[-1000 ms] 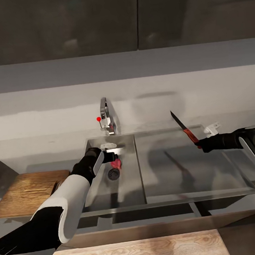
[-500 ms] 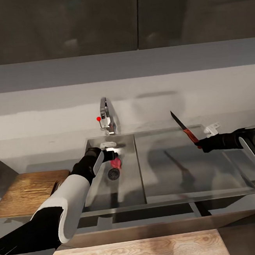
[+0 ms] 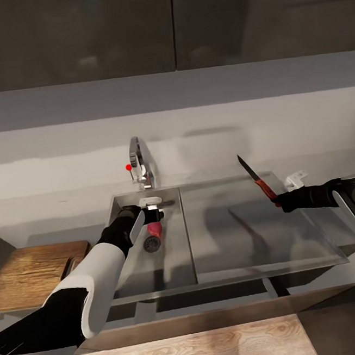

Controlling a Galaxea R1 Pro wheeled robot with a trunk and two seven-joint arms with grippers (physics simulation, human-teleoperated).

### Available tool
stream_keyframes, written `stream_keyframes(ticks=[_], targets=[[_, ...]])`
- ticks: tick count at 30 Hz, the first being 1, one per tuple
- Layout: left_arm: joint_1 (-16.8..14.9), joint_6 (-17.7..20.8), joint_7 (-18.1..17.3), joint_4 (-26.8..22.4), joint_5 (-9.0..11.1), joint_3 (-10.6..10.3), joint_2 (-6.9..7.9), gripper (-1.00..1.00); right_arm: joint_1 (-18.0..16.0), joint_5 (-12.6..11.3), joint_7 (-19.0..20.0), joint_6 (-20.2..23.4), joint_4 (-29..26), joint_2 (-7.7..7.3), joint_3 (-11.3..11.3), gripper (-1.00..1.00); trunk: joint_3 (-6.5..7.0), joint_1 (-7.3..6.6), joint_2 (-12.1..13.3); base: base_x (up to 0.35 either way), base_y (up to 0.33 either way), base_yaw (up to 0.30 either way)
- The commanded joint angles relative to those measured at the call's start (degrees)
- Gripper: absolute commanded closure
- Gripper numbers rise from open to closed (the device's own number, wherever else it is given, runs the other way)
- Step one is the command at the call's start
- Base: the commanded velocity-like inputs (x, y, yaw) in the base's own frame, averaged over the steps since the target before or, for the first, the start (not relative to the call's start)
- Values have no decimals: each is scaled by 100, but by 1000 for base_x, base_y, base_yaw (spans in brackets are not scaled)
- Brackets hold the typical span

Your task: In the kitchen, take the Vidalia onion out of the sink, dice it on the chopping board with the paring knife, put the diced onion into the bowl on the countertop, then place both the paring knife and the chopping board into the sink.

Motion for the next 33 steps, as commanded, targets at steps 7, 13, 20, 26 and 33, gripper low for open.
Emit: stream_keyframes(ticks=[7,13,20,26,33], targets=[[-4,22,20,-5,7,16,-5,-100,-6,-40,-20,40,-2,-5,4,100,-11,3,-11,0,0,-54],[-4,17,22,14,7,21,-5,-100,-6,-39,-20,40,-2,-5,4,100,-11,3,-11,0,0,-89],[-4,23,33,27,7,25,-5,-100,-7,-37,-20,40,-2,-5,-1,100,-28,3,-11,0,0,-4],[-4,25,32,34,7,27,86,-100,-7,-37,-20,40,-2,-5,-1,100,-64,3,-11,0,0,0],[-4,39,37,29,7,56,223,-100,-7,-37,-20,40,-2,-5,-1,100,-82,3,-11,0,0,0]])
